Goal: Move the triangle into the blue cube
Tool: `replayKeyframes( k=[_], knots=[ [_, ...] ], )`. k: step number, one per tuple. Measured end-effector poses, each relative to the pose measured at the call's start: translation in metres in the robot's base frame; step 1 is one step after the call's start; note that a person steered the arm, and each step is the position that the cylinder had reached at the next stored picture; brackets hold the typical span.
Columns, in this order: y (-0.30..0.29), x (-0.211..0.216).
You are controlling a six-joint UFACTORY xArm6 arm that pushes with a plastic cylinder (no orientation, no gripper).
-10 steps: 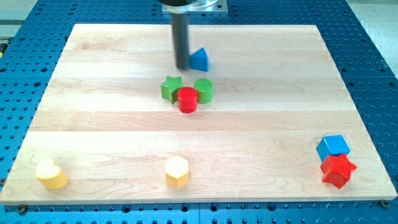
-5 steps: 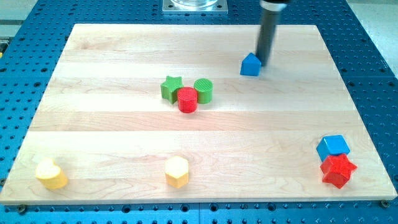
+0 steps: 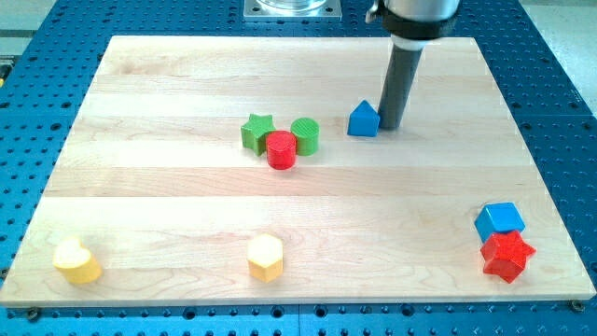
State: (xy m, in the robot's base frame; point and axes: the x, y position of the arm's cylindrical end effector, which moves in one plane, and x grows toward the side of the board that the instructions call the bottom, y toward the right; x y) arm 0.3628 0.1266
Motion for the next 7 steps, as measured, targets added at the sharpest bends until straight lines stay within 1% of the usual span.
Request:
replayKeyframes(
  k=[1,2,3,4,5,7],
  knots=[
    [-0.039,-0.017],
    [-0.069,0.018],
    [-0.004,0.039],
    [-0.018,0.024],
    [0.023,0.015],
    [0.096,0.09]
  ],
)
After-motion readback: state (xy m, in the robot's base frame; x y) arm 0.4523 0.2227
